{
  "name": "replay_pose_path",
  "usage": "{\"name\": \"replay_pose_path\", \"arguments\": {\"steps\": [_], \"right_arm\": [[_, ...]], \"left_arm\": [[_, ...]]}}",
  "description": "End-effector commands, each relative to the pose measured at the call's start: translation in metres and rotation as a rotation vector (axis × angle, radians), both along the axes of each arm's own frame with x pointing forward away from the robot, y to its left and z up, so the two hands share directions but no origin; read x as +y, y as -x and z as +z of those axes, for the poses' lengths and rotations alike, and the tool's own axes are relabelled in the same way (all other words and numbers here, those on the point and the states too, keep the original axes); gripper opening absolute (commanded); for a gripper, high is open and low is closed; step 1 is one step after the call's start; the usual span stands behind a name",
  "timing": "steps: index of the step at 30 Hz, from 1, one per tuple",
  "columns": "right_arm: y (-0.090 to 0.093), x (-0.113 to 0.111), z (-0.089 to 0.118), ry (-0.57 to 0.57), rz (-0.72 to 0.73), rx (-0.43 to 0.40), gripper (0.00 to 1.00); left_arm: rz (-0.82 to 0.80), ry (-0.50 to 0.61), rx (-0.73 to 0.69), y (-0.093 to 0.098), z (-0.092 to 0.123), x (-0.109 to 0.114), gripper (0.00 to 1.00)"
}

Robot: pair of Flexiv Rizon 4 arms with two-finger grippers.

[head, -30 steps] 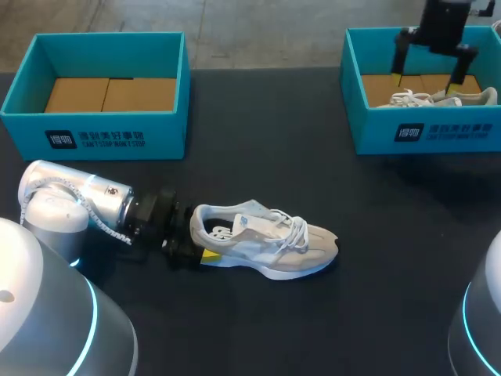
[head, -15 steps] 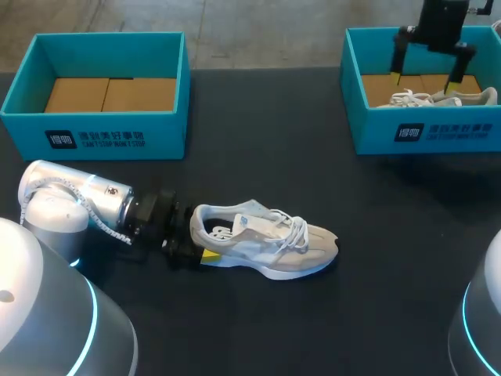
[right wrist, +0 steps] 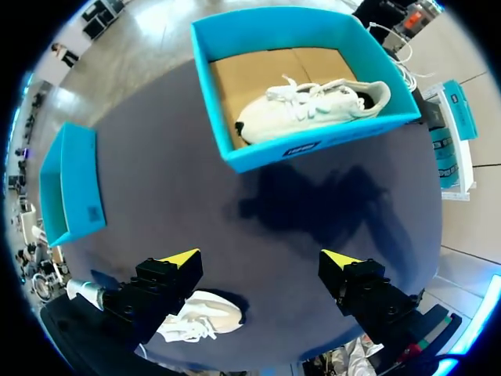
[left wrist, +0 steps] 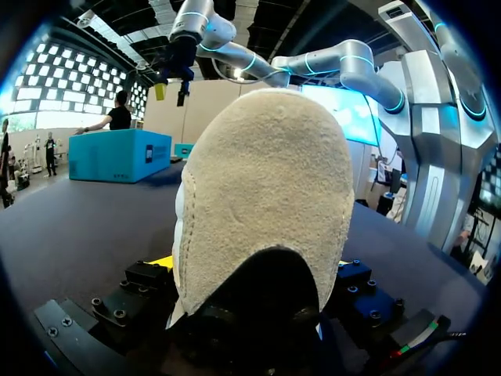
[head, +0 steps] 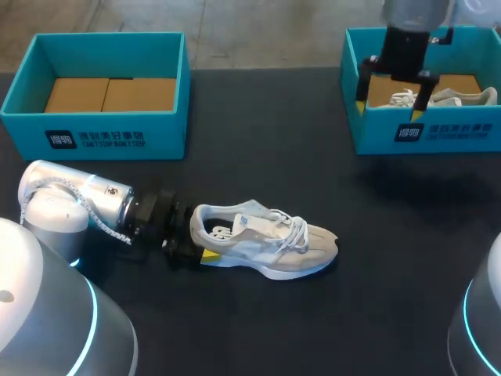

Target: Take the shoe out of the shoebox, open the shoe tongue, remove and reinsert the insole, then place the shoe into the shoebox

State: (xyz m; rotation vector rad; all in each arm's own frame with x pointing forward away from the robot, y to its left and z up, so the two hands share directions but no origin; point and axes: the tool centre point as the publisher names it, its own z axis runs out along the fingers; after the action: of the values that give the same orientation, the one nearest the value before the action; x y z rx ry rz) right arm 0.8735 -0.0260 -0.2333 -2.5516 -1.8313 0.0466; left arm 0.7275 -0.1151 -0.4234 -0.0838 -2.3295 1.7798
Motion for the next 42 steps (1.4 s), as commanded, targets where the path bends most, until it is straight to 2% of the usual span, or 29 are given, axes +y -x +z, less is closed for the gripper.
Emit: {"name": "replay_pose_path", "arguments": {"steps": [1, 10, 17, 40, 42], "right_arm": [[0.016, 0.014, -0.003, 0.013, -0.007, -0.028, 1.0], [0.037, 0.055, -0.021, 0.001, -0.003, -0.023, 1.0], [0.048, 0.081, -0.039, -0.082, -0.001, -0.027, 1.0], [0.05, 0.08, -0.041, -0.09, 0.002, -0.021, 1.0], [0.053, 0.089, -0.042, -0.066, -0.006, -0.012, 1.0]], "left_arm": [[-0.001, 0.001, 0.001, -0.003, -0.004, 0.003, 0.0], [-0.001, 0.001, 0.001, -0.003, -0.004, 0.003, 0.0], [-0.001, 0.001, 0.001, -0.003, -0.004, 0.003, 0.0], [-0.001, 0.001, 0.001, -0.003, -0.004, 0.003, 0.0], [-0.001, 0.001, 0.001, -0.003, -0.004, 0.003, 0.0]]}}
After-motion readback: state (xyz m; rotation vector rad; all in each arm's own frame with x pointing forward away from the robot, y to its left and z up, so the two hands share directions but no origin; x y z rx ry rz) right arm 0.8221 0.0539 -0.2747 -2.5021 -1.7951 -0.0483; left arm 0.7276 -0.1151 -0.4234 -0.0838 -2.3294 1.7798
